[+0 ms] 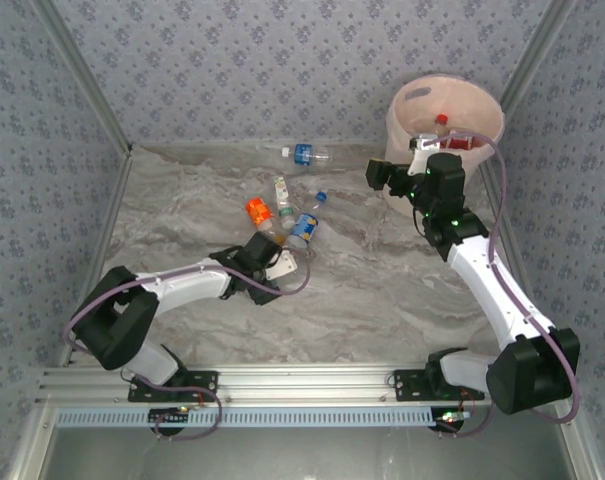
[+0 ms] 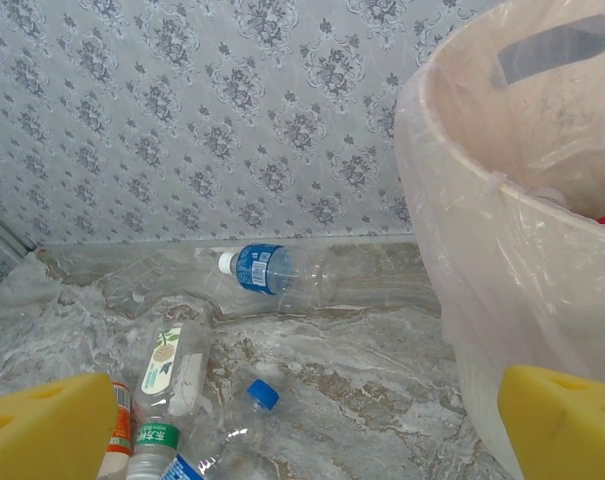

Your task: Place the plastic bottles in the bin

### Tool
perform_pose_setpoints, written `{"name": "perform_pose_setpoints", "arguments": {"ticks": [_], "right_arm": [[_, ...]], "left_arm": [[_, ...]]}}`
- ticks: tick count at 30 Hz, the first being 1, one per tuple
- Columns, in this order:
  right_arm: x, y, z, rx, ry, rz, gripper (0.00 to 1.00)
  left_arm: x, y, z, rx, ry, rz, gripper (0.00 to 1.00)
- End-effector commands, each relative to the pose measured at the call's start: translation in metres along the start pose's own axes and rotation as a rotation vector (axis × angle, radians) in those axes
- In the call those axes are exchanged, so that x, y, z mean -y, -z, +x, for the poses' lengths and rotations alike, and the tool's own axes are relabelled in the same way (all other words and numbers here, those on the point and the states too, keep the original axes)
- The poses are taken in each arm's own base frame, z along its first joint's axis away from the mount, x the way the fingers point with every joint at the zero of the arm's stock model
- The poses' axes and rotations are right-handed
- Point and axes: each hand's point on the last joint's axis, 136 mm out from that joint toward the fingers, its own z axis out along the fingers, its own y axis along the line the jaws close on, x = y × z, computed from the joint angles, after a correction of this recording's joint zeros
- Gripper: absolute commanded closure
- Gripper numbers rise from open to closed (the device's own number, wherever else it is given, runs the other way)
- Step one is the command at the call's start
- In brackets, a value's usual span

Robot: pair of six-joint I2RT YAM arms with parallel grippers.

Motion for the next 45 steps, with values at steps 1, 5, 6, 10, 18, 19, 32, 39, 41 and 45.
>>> {"name": "perform_pose_setpoints", "arguments": {"ticks": [1,5,6,10,18,19,32,39,41,45], "right_arm": [[0.002,0.008,-0.010,0.039,-0.018,0.009,0.00],[0.001,0.008,-0.010,0.040,-0.023,0.007,0.00],[0.001,0.008,-0.010,0.040,-0.025,0.006,0.00],[0.001,0.011,-0.013,0.048,-0.025,0.005,0.00],[-0.016,0.019,-0.023,0.111,-0.014,-0.090,0.00],[-0.019,0.020,-0.023,0.115,-0.012,-0.105,0.00],[-0.049,0.023,-0.016,0.077,0.004,-0.272,0.00],[-0.086,0.022,-0.001,-0.004,0.022,-0.488,0.00],[-0.102,0.022,0.005,-0.040,0.038,-0.560,0.00],[-0.133,0.023,0.017,-0.075,0.075,-0.688,0.00]], "left_arm": [[0.003,-0.004,-0.001,-0.002,-0.014,0.012,0.16],[0.006,-0.005,0.002,-0.016,-0.022,0.023,0.28],[0.005,-0.004,0.001,-0.009,-0.019,0.019,0.29],[0.000,0.013,-0.009,0.029,0.007,0.011,0.32],[-0.018,0.088,-0.058,0.323,0.100,0.044,0.33],[-0.021,0.097,-0.063,0.365,0.119,0.054,0.33],[-0.052,0.157,-0.117,0.771,0.361,0.253,0.34],[-0.067,0.174,-0.140,0.924,0.412,0.376,0.35],[-0.071,0.182,-0.147,0.960,0.410,0.413,0.35],[-0.080,0.193,-0.161,1.004,0.417,0.441,0.37]]}}
